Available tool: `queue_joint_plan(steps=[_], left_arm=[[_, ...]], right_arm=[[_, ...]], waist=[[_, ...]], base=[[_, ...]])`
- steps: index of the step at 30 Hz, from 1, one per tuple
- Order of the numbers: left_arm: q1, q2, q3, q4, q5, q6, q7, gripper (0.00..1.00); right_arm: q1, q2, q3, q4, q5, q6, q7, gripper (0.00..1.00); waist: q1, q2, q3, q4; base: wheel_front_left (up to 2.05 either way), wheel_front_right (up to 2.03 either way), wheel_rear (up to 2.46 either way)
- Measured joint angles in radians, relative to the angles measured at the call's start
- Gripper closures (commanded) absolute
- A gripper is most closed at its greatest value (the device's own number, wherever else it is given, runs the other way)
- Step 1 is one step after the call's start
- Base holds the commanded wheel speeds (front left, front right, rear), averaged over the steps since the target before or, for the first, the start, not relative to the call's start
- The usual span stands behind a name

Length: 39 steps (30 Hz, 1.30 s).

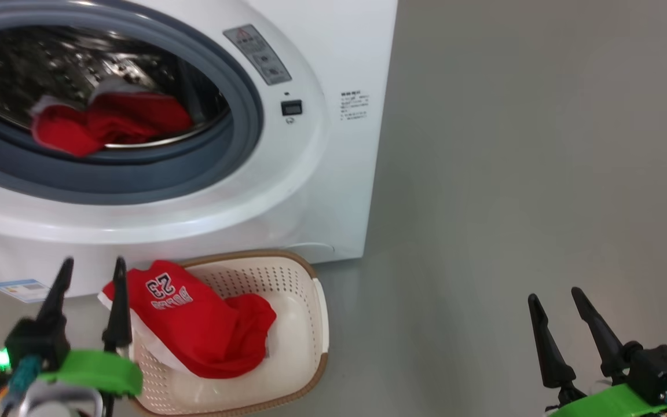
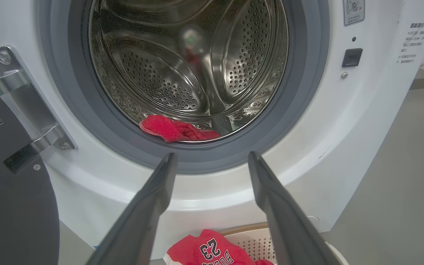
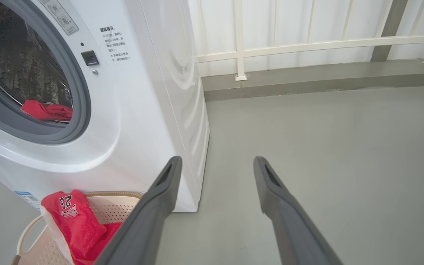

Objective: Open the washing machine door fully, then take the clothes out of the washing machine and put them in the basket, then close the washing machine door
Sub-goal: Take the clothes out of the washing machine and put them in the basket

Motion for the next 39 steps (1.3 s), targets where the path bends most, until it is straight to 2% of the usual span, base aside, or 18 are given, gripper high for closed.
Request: queue_joint_plan(steps=[17,29,39], left_arm=[[-0.514,0.158,-0.102,0.453,0.158,0.123,0.000,0.00],[-0.850,0.237,-0.184,0.796,0.240,0.166,0.018,0.00],[-1.006,0.280,-0.243,0.922,0.295,0.188,0.110,0.00]], right_arm=[[-0.095,0.007,0.029,0.000,0.000,0.000,0.000,0.00],[-0.155,0.010,0.044,-0.008,0.000,0.000,0.000,0.00],[-0.198,0.012,0.061,-0.019,0.000,0.000,0.000,0.00]], waist=[[0.0000,0.0000,0.150,-0.091],[0.0000,0.0000,0.240,-0.127],[0.0000,0.0000,0.314,-0.148]], base=[[0.00,0.00,0.00],[0.00,0.00,0.00],[0.00,0.00,0.00]])
